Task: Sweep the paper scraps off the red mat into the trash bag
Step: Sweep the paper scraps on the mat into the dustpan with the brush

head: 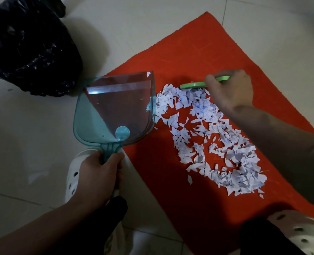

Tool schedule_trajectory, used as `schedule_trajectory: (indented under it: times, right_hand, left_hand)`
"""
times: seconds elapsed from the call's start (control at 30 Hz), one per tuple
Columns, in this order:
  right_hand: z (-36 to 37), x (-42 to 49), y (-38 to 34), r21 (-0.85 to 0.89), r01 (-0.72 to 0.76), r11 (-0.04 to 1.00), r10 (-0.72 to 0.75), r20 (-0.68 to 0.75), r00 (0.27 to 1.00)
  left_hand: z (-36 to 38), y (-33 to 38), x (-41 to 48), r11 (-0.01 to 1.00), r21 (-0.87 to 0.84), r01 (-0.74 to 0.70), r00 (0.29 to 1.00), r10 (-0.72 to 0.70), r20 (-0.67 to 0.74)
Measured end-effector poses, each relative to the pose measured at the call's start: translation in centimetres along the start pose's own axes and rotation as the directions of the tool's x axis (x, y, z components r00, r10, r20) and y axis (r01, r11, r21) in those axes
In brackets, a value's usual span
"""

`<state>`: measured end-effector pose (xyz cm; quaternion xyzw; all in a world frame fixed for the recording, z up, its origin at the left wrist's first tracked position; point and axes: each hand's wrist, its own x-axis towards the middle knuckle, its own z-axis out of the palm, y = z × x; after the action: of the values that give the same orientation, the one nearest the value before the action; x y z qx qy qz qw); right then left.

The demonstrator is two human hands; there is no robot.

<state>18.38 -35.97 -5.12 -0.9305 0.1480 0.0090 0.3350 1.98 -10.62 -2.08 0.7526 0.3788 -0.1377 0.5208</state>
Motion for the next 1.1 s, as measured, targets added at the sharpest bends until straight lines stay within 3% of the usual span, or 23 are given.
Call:
schedule_trajectory:
  times: [0.23, 0.47, 0.7, 0.9, 1.1]
  right_hand:
    - [-0.5, -0.2, -0.6, 0.068, -0.001, 0.998, 0.009, -0.115, 0.993]
    - [0.5, -0.5, 0.4, 0.025, 0.001, 1.0, -0.001, 0.004, 1.0]
    - [0.0, -1.5, -0.4, 0.178, 0.024, 0.984, -0.009, -0.085, 0.996]
    - [1.4, -1.9, -2.9, 0.298, 0.018, 0.954, -0.043, 0.077, 0.996]
    - [3.6, -1.3, -3.7, 0.398, -0.091, 0.913, 0.034, 0.15, 0.988]
  left_hand:
    - [-0.1, -0.3, 0.2, 1.0, -0.009, 0.018, 1.0, -0.018, -0.015]
    - [-0.1, -0.5, 0.4, 1.0, 0.014, 0.017, 0.999, -0.016, -0.027]
    - [-0.2, -0.7, 0.6, 1.0, -0.002, 0.03, 0.999, -0.03, -0.021]
    - [-0.5, -0.9, 0.8, 0.999, -0.025, 0.042, 0.999, -0.043, -0.013]
    - [-0.3, -0.8, 0.7, 0.998, -0.036, 0.045, 0.999, -0.046, -0.013]
